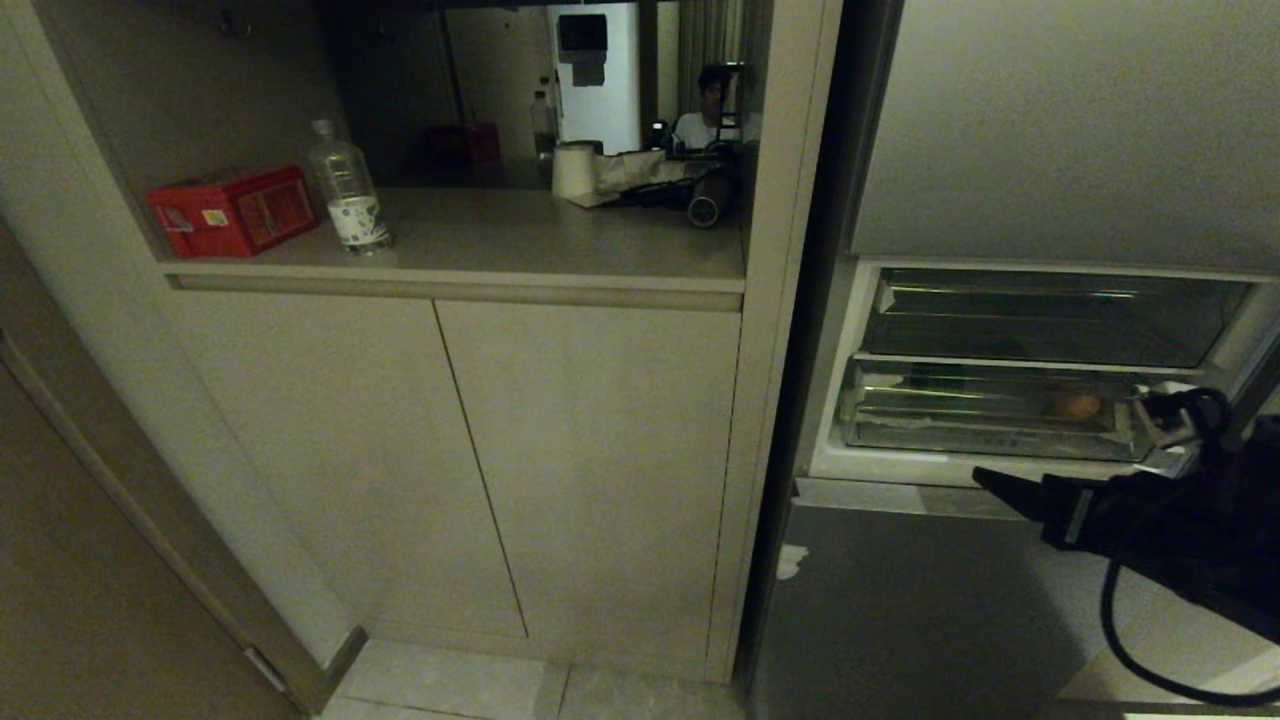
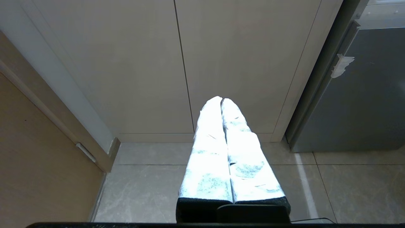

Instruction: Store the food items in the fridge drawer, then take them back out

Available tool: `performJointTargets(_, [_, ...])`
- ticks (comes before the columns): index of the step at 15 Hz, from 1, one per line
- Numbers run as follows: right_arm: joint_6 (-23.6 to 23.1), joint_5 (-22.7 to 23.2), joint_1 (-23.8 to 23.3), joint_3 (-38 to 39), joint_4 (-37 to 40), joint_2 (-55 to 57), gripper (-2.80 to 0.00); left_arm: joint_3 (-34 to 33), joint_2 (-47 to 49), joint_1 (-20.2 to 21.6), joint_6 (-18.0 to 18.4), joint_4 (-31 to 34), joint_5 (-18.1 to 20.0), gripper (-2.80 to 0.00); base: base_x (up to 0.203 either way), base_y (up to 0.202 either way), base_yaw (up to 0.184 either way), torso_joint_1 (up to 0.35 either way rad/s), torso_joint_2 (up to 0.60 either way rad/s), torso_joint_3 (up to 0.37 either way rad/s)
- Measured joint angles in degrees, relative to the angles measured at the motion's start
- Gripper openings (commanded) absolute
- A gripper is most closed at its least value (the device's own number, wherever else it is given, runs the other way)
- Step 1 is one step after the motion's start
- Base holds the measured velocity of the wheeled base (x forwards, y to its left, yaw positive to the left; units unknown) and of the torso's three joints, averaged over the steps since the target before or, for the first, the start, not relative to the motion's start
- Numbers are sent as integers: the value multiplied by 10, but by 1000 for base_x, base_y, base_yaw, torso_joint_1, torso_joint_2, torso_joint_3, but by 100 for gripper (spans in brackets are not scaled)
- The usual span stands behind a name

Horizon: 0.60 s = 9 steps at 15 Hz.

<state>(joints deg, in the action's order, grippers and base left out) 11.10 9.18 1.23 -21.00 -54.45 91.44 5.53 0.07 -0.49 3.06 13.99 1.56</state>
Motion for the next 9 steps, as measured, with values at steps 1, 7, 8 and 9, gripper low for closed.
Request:
performJointTargets(1, [0, -4, 0, -8, -60, 54, 0, 0, 0, 0, 0, 0, 0, -280, 0, 0, 0, 0, 0, 0])
performJointTargets(7, [-3, -14, 1, -127, -252, 273, 0, 0, 0, 0, 0, 0, 0, -280, 0, 0, 0, 0, 0, 0])
performJointTargets(8, [-4, -15, 1, -152, -253, 296, 0, 0, 0, 0, 0, 0, 0, -280, 0, 0, 0, 0, 0, 0])
performJointTargets(9, [-7, -21, 1, -178, -254, 318, 0, 0, 0, 0, 0, 0, 0, -280, 0, 0, 0, 0, 0, 0])
